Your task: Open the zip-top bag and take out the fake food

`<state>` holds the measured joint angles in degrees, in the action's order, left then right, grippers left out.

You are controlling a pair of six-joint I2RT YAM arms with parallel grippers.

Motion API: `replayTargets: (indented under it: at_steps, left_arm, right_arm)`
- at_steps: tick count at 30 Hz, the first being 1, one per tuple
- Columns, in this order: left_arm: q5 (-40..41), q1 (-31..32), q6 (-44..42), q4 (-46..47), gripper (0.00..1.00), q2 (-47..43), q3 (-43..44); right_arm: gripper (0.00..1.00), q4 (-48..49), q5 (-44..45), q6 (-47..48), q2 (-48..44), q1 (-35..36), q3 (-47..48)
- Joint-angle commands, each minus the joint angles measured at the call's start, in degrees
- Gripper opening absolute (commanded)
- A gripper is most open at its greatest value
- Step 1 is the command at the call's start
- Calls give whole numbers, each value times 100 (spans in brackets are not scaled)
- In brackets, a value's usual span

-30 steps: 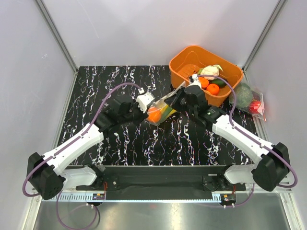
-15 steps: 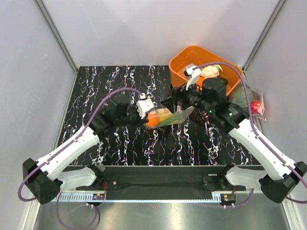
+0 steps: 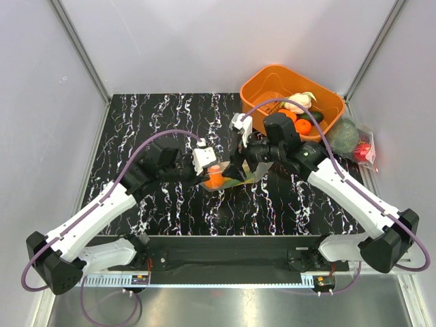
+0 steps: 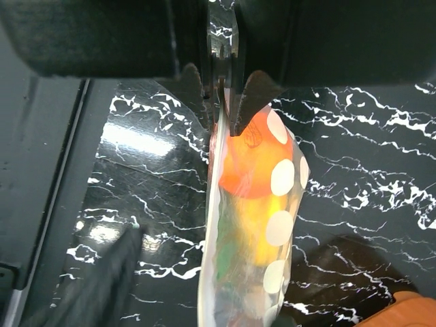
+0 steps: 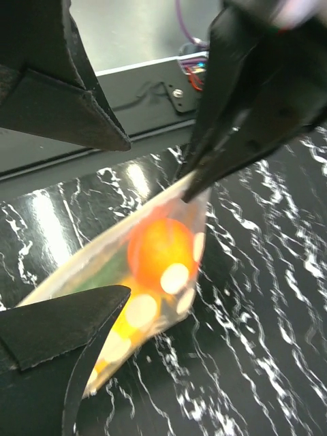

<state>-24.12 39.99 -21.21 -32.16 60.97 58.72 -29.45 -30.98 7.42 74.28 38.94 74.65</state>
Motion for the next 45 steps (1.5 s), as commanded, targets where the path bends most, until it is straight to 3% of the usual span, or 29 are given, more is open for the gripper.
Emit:
replayTargets:
  at_steps: [1,13,16,22,23,24,25,28,30,32,35,45]
  left_arm:
    - [-374,-52,-76,149,0,-103,333]
    - [-655,-88,12,289,0,-147,281]
    - [-752,-88,38,316,0,-138,272]
    - [-937,-88,82,386,0,-156,254]
    - [-928,-96,100,386,0,-156,254]
    - [-876,-88,108,395,1,-129,263]
    - [-823,-88,117,395,15,-129,263]
    - [-656,-96,152,456,24,-155,202]
    - [-559,-96,187,518,44,-156,166]
    - [-498,-88,205,579,56,-121,114]
    - [-182,-88,214,623,63,-68,61]
    - [-426,-149,249,685,63,99,26]
  right_arm:
    - [86,150,-242,207,-142,114,-205]
    - [80,817,-66,137,166,430,-662]
    - [62,967,31,93,166,430,-759]
    - [36,1152,75,40,157,430,-812]
    - [23,1126,66,66,166,430,-768]
    - [17,1091,5,75,200,430,-742]
    - [11,1047,-4,93,227,430,-707]
    - [0,950,-48,110,218,430,-689]
    - [0,1003,-13,102,113,430,-776]
    - [0,1064,39,119,-36,430,-847]
    - [0,1082,153,128,-246,422,-900]
    - [0,1152,453,49,-871,378,-1172]
